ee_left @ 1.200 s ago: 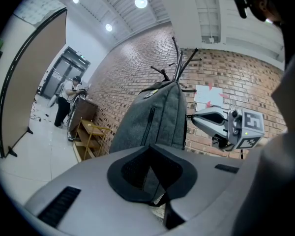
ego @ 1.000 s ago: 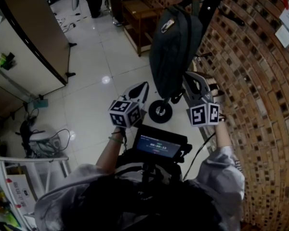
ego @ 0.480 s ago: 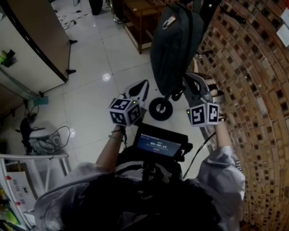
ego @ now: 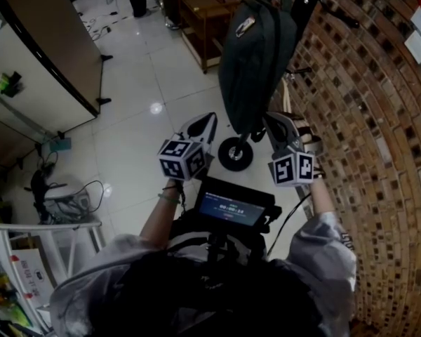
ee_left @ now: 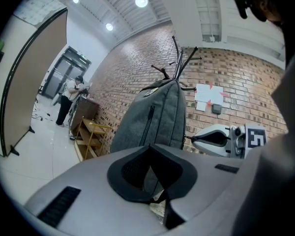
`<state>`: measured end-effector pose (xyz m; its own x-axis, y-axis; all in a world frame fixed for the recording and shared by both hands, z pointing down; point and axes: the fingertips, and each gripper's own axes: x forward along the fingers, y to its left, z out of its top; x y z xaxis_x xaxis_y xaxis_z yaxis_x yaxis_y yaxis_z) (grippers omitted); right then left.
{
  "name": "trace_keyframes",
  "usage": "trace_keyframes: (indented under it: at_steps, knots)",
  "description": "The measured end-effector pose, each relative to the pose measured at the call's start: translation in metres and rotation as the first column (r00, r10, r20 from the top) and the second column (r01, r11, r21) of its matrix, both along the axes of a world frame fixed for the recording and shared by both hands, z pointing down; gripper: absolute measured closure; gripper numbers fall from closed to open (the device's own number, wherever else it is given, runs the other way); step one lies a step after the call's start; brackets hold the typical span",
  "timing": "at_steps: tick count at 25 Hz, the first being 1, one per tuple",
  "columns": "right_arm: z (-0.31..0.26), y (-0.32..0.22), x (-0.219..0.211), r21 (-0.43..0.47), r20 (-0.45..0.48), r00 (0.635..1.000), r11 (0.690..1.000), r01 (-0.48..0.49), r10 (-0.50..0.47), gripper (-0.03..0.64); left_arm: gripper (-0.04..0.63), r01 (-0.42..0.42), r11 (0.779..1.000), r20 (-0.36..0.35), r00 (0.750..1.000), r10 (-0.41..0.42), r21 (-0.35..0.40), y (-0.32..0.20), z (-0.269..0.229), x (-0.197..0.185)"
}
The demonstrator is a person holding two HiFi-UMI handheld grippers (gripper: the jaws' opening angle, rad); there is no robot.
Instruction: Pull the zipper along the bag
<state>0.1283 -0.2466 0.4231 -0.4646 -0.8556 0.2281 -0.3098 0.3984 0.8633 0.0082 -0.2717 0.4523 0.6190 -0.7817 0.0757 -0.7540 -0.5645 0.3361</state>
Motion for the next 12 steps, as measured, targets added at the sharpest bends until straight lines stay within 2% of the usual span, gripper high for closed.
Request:
trace_keyframes:
  at_steps: [5,12]
  knots:
    - [-0.002,-0.002,0.001,-0.012,0.028,1.000,1.000,-0.010,0.010,0.605,0.588,-0.005,1.000,0.004,1.000,0.005,0.004,0.001,-0.001,0.002]
    - [-0.010,-0.005,0.003,-0.072,0.187,0.980,0.996,-0.051,0.064,0.603,0.589,-0.001,1.000,0.005,1.000,0.001,0.007,0.000,-0.001,-0.001]
